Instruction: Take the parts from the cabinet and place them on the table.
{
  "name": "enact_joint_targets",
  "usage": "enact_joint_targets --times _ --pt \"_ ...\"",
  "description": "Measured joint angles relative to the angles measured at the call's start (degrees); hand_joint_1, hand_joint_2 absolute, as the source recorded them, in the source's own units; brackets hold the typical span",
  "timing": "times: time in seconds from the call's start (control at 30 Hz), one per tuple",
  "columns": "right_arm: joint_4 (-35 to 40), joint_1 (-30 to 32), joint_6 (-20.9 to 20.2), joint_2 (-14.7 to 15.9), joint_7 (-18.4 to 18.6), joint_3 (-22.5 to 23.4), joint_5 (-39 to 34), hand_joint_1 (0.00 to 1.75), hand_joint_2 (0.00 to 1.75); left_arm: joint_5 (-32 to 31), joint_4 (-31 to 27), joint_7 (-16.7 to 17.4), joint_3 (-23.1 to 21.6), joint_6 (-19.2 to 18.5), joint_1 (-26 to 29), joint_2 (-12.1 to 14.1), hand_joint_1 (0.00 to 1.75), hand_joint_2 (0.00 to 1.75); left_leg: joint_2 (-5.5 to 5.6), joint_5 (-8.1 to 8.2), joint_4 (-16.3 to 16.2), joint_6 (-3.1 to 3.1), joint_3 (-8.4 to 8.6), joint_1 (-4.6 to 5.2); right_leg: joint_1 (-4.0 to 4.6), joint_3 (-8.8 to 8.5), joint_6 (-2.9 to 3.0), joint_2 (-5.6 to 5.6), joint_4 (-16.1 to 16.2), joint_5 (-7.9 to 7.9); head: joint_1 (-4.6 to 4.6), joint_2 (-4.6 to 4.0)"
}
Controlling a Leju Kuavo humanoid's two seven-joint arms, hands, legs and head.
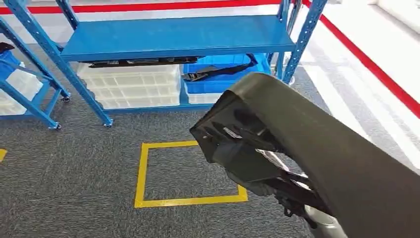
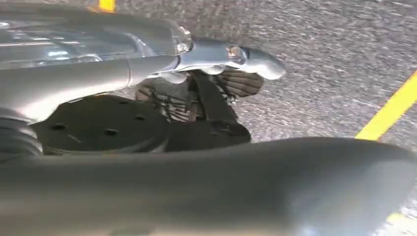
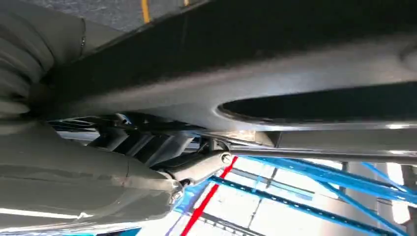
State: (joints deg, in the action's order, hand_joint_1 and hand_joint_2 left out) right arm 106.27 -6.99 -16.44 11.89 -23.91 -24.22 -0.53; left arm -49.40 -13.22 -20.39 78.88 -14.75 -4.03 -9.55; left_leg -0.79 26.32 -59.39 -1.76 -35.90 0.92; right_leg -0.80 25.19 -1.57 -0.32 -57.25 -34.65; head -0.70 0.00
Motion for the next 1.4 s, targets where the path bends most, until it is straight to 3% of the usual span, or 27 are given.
enact_joint_targets --times 0.03,0.07,0.1,0.13,0.2,0.23,0.3,0.37,0.4,0.43,0.47,0.53,0.6,0.7,0.73,0.77,0.83,0.9,0.97,1.0,1.07,1.1,1.13,1.23,1.27,1.33,1.4 --pt "0.0 -0.1 0.0 0.0 0.1 0.0 -0.1 1.75 1.75 0.0 0.0 0.0 0.0 0.0 0.0 0.0 0.00 1.75 0.00 -0.55 0.0 0.33 -0.36 -0.09 0.08 0.30 0.02 0.03 0.0 0.00 0.02 0.00" --pt "-0.1 0.0 0.0 0.0 0.1 0.0 -0.2 1.75 1.75 0.0 0.0 0.0 0.0 0.0 0.1 0.0 0.00 1.75 0.06 -0.97 -0.1 0.66 -0.77 0.08 -0.21 0.90 0.68 -0.08 0.2 0.52 0.02 0.00" --pt "-0.1 -0.1 0.0 0.0 0.1 0.0 -0.3 1.75 1.75 -0.1 0.0 0.0 0.0 0.0 0.1 0.0 0.00 1.75 0.26 0.58 -0.5 1.22 -1.09 -0.18 -0.45 1.57 1.38 -0.55 0.2 1.16 -0.04 0.00" --pt "-0.2 0.0 0.0 0.0 0.1 -0.1 -0.3 1.75 1.75 -0.1 0.0 0.1 0.0 0.0 0.2 0.0 0.00 1.75 0.34 4.00 -2.1 1.75 -1.39 -0.38 -0.41 2.42 1.94 -0.52 0.2 1.88 -0.07 -0.02" --pt "-0.2 0.0 0.0 0.0 0.2 -0.1 -0.4 1.75 1.75 -0.1 0.0 0.2 0.0 0.0 0.1 -0.1 0.00 1.75 0.33 10.96 -9.6 2.45 -2.79 -0.78 -0.27 4.46 2.12 -0.56 0.2 3.55 -0.07 0.00" --pt "-0.4 0.0 -0.1 0.0 0.2 -0.1 -0.4 1.75 1.75 -0.1 0.0 0.2 0.0 0.0 0.1 -0.1 0.00 1.75 0.33 12.69 -13.7 2.61 -3.30 -0.92 -0.17 5.58 2.12 -0.62 0.1 4.41 -0.07 0.00" --pt "-0.6 0.0 -0.3 0.0 0.2 -0.3 -0.4 1.75 1.75 -0.2 0.0 0.3 0.0 0.3 0.1 -0.1 0.00 1.75 0.34 10.56 -16.8 2.59 -2.25 -0.97 -0.14 7.79 1.97 -0.74 -0.2 5.83 -0.07 -0.02" --pt "-0.6 0.0 -0.4 0.0 0.2 -0.3 -0.5 1.75 1.75 -0.4 0.0 0.3 0.0 0.3 0.1 -0.1 0.00 1.75 0.34 5.83 -11.5 2.13 2.75 -0.94 -0.06 9.92 1.80 -0.78 -0.7 7.12 -0.07 0.00" --pt "-0.6 -0.1 -0.4 0.0 0.2 -0.4 -0.5 1.75 1.75 -0.4 0.0 0.3 0.0 0.3 0.0 -0.1 0.00 1.75 0.43 5.52 -6.2 1.65 6.70 -0.81 -0.01 10.63 1.69 -0.75 -0.8 7.78 -0.07 0.00" --pt "-0.6 -0.1 -0.4 0.0 0.2 -0.4 -0.5 1.75 1.75 -0.4 0.0 0.3 0.0 0.3 -0.1 0.0 0.00 1.75 0.62 7.17 -0.1 0.97 11.31 -0.50 0.04 10.89 1.42 -0.74 -0.9 8.32 -0.07 0.00" --pt "-0.6 -0.1 -0.4 0.0 0.2 -0.4 -0.5 1.75 1.75 -0.4 0.0 0.2 0.0 0.3 -0.1 0.0 0.00 1.75 0.60 8.19 4.6 0.48 14.05 -0.24 0.16 11.06 1.15 -0.76 -1.0 8.77 -0.07 0.00" --pt "-0.6 -0.3 -0.4 0.0 0.2 -0.5 -0.5 1.75 1.75 -0.5 0.0 0.2 0.0 0.3 -0.3 0.0 0.00 1.75 0.59 8.36 5.1 0.13 13.61 0.08 -0.12 11.58 0.45 -0.99 -0.7 10.37 -0.07 -0.02" --pt "-0.6 -0.2 -0.5 0.0 0.2 -0.6 -0.5 1.75 1.75 -0.5 0.0 0.1 0.0 0.3 -0.1 0.0 0.00 1.75 0.14 6.24 5.8 -0.82 12.50 -0.44 -0.34 12.15 -0.25 -0.72 -0.4 10.71 -0.09 -0.02" --pt "-0.9 -0.3 -0.5 0.0 0.4 -0.8 -0.8 1.75 1.75 -0.5 0.0 0.0 0.0 0.3 -0.1 0.0 0.00 1.75 -0.04 3.79 5.3 -1.73 8.99 -0.31 -0.25 14.48 -0.22 -0.28 -8.8 0.23 -0.02 -0.02" --pt "-1.0 -0.2 -0.6 0.0 0.4 -0.9 -0.9 1.75 1.75 -0.5 0.0 0.0 0.0 0.2 -0.2 -0.2 0.00 1.75 -0.08 3.02 5.0 -1.75 7.76 -0.26 -0.24 15.34 -0.47 -0.22 -13.5 -2.10 0.00 -0.02" --pt "-1.2 -0.2 -0.6 0.0 0.4 -0.9 -1.0 1.75 1.75 -0.6 0.0 0.0 0.0 0.2 -0.1 -0.2 0.00 1.75 -0.14 2.35 4.7 -1.71 6.53 -0.25 -0.25 15.66 -0.68 -0.20 -17.1 -2.41 0.00 -0.02" --pt "-1.5 -0.2 -0.7 0.0 0.4 -1.1 -1.5 1.75 1.75 -0.7 0.0 0.0 0.0 0.3 -0.1 -0.2 0.00 1.75 -0.28 1.22 3.6 -1.52 3.96 -0.31 -0.29 13.58 -1.22 -0.19 -18.2 1.25 0.00 0.00" --pt "-1.5 -0.3 -0.9 0.0 0.0 -1.1 -1.7 1.75 1.75 -1.0 0.0 0.0 0.0 0.3 -0.1 -0.3 0.00 1.75 -0.28 0.46 2.1 -1.08 1.45 -0.44 -0.42 7.15 -1.36 -0.20 -10.8 4.05 0.00 -0.02" --pt "-1.5 -0.5 -1.0 0.0 -0.2 -1.1 -1.9 1.75 1.75 -1.1 0.0 -0.1 -0.1 0.3 -0.1 -0.3 0.00 1.75 -0.15 0.14 0.2 -0.64 -0.12 -0.10 -0.30 -0.25 -0.87 -0.10 -0.4 1.07 -0.06 -0.02" --pt "-1.5 -0.5 -1.0 0.0 -0.3 -1.1 -2.1 1.75 1.75 -1.1 0.0 -0.2 -0.1 0.3 -0.2 -0.3 0.00 1.75 -0.17 -0.38 0.0 -0.20 -0.39 -0.05 -0.21 -0.35 -0.47 -0.01 0.2 0.17 -0.09 -0.02" --pt "-1.6 -0.4 -1.1 0.0 -0.5 -1.1 -2.5 1.75 1.75 -1.1 0.0 -0.3 -0.1 0.4 -0.1 -0.3 0.00 1.75 -0.15 -1.52 0.1 0.15 -0.87 -0.17 0.02 0.34 0.15 0.00 -0.1 0.51 -0.09 -0.02" --pt "-1.7 -0.3 -1.1 0.0 -0.7 -1.1 -2.5 1.75 1.75 -1.1 0.0 -0.4 -0.1 0.4 0.1 -0.2 0.00 1.75 -0.01 -1.64 0.0 0.52 -1.33 -0.28 -0.33 0.91 0.93 -0.20 -0.1 1.20 -0.07 0.00" --pt "-1.8 -0.3 -1.3 0.0 -0.8 -1.1 -2.5 1.75 1.75 -1.2 0.0 -0.5 -0.2 0.4 0.1 -0.2 0.00 1.75 0.20 -0.60 -0.2 1.66 -1.79 -0.39 -0.40 1.77 1.47 -0.48 0.0 1.99 -0.13 -0.02" --pt "-1.9 -0.3 -1.5 0.0 -1.3 -1.1 -2.5 1.75 1.75 -1.2 0.0 -0.7 -0.2 1.1 0.1 -0.2 0.00 1.75 0.36 9.95 -11.4 2.26 -5.44 -0.82 -0.34 4.81 2.00 -0.59 0.0 4.06 -0.17 -0.02" --pt "-2.0 -0.3 -1.6 0.0 -1.4 -1.1 -2.5 1.75 1.75 -1.2 0.0 -0.7 -0.2 1.4 0.1 -0.2 0.00 1.75 0.36 10.71 -15.4 2.16 -6.02 -0.84 -0.26 5.91 2.04 -0.60 -0.1 4.75 -0.18 -0.02" --pt "-2.0 -0.2 -1.8 0.0 -1.7 -1.1 -2.3 1.75 1.75 -1.2 0.0 -0.5 -0.2 1.7 0.1 -0.2 0.00 1.75 0.37 6.86 -17.3 1.64 -4.66 -0.80 0.00 7.75 1.96 -0.63 -0.2 6.07 -0.15 -0.02" --pt "-2.0 -0.3 -1.9 0.0 -2.0 -1.1 -1.6 1.75 1.75 -1.2 0.0 -0.1 -0.2 1.8 0.0 -0.2 0.00 1.75 0.43 3.25 -10.8 0.37 1.08 -0.41 0.36 8.96 1.90 -0.56 -0.2 7.23 -0.15 -0.02"
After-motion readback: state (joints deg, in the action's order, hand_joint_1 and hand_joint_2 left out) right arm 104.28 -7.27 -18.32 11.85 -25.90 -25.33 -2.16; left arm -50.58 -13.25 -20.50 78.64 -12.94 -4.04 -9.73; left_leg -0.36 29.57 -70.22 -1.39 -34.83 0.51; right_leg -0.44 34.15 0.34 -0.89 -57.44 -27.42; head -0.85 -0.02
